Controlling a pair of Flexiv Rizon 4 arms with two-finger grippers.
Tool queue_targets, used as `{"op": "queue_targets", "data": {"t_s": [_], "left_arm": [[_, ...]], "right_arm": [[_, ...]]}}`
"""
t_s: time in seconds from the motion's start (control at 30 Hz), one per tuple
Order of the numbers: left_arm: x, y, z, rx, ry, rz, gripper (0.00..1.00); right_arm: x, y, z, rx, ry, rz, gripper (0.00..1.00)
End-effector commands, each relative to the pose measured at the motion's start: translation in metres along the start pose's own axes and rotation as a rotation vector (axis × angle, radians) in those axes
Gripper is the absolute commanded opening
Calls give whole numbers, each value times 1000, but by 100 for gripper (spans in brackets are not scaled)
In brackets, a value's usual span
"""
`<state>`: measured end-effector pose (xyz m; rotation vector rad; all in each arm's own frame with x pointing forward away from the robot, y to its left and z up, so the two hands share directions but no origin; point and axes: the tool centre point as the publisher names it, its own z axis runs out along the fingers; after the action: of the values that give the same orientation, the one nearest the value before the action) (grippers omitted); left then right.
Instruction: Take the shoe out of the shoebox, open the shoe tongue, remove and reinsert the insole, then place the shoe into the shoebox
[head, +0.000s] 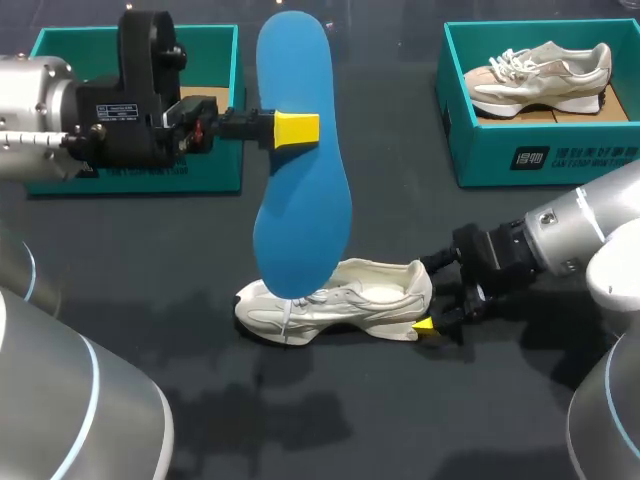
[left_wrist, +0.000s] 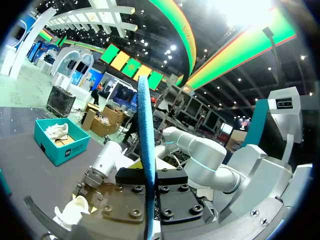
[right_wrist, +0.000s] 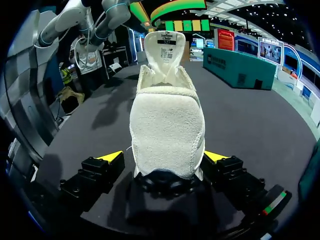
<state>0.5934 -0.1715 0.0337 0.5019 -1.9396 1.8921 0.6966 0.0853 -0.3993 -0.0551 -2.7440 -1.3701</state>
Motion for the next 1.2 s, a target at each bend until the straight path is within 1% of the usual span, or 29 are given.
{"op": "queue_targets", "data": {"t_s": [0.03, 0.07, 0.5, 0.53, 0.63, 0.67, 0.7, 0.77, 0.8, 0.87, 0.93, 1.0, 1.2], "left_arm": [[0, 0, 2, 0, 0, 0, 0], [0, 0, 2, 0, 0, 0, 0], [0, 0, 2, 0, 0, 0, 0], [0, 0, 2, 0, 0, 0, 0], [0, 0, 2, 0, 0, 0, 0], [0, 0, 2, 0, 0, 0, 0], [0, 0, 2, 0, 0, 0, 0], [0, 0, 2, 0, 0, 0, 0], [0, 0, 2, 0, 0, 0, 0], [0, 0, 2, 0, 0, 0, 0], [0, 0, 2, 0, 0, 0, 0], [0, 0, 2, 0, 0, 0, 0], [0, 0, 2, 0, 0, 0, 0]], "right_arm": [[11, 11, -16, 124, -17, 3, 100], [12, 12, -19, 147, -16, 8, 100], [12, 12, -19, 147, -16, 8, 100], [12, 10, -24, 157, -38, 25, 100], [13, 8, -33, 273, -41, 54, 100], [14, 8, -35, 330, -34, 70, 100], [14, 8, -37, 369, -38, 92, 100], [16, 8, -40, 412, -21, 94, 100], [17, 8, -41, 451, -23, 110, 100], [20, 10, -42, 469, -18, 103, 100], [23, 12, -46, 504, -28, 122, 100], [28, 14, -53, 504, -38, 132, 100], [28, 14, -53, 504, -38, 132, 100]]}}
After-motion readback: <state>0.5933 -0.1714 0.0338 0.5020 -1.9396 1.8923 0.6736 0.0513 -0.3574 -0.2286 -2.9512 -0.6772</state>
